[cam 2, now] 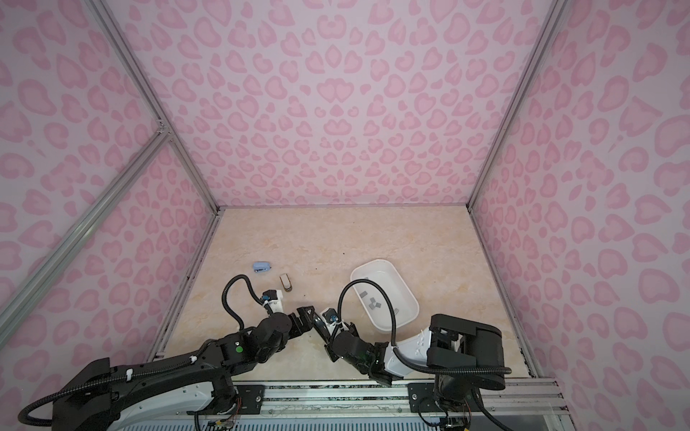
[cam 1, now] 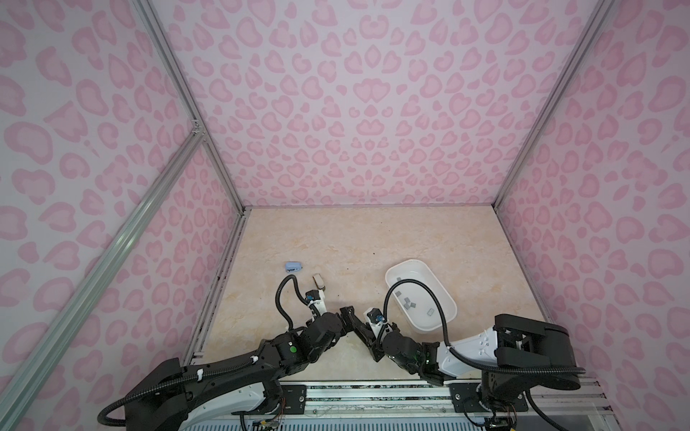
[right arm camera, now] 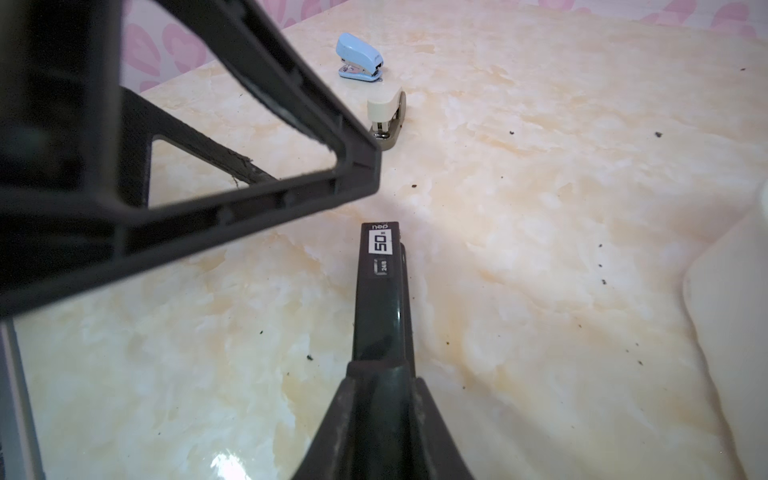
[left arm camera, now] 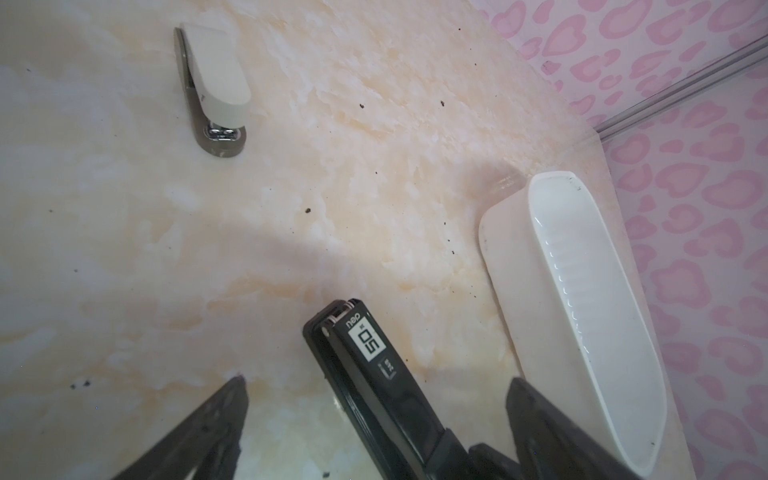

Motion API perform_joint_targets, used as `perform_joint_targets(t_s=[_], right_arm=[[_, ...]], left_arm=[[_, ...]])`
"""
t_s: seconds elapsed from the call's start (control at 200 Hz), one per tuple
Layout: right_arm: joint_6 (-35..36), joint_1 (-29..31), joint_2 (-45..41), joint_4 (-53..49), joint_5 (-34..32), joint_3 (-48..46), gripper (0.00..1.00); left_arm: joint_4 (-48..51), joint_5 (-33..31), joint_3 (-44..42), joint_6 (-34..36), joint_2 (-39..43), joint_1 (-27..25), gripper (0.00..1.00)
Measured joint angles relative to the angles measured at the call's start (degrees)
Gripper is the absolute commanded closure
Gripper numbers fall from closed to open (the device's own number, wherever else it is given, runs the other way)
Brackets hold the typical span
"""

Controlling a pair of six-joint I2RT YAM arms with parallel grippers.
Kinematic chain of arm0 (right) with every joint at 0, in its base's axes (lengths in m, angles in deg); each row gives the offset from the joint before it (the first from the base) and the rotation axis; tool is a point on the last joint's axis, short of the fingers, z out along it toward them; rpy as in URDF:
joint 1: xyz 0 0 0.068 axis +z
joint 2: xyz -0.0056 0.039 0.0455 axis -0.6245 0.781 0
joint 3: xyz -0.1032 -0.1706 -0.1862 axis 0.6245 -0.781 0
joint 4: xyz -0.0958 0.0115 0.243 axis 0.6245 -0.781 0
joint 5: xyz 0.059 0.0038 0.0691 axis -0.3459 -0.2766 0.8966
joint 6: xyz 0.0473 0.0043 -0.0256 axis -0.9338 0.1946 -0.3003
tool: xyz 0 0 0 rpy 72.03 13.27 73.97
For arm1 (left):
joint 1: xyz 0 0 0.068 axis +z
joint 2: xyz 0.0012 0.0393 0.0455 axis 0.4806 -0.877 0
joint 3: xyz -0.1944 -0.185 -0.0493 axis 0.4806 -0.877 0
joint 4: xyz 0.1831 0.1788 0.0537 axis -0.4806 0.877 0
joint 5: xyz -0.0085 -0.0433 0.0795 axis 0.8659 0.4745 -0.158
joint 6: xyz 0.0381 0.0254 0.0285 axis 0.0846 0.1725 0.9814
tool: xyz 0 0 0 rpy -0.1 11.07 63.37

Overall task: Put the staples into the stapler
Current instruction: 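Release the closed black stapler and lift both grippers away from it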

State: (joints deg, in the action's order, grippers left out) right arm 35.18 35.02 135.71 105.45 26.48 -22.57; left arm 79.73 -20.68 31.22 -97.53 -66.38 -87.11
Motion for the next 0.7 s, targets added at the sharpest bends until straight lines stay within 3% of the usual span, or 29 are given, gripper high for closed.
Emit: perform_joint_targets(t_s=[0.34, 0.56, 0.7], right_arm=[[0.15, -0.02, -5.44, -9.29, 1.33, 2.16, 0.51], [0.00, -0.02, -5.27, -12.79, 1.86, 3.13, 0.50], [-0.55, 0.04, -2.99, -13.31, 2.43, 4.28, 0.56]], left_arm=[[2.93, -0.66, -0.42, 0.48, 5.53, 0.92, 0.04], [7.32, -0.37, -0.52, 2.10, 11.80, 4.85, 0.04], [9.84, 0.20, -0.96, 3.48, 15.96, 7.37, 0.04]])
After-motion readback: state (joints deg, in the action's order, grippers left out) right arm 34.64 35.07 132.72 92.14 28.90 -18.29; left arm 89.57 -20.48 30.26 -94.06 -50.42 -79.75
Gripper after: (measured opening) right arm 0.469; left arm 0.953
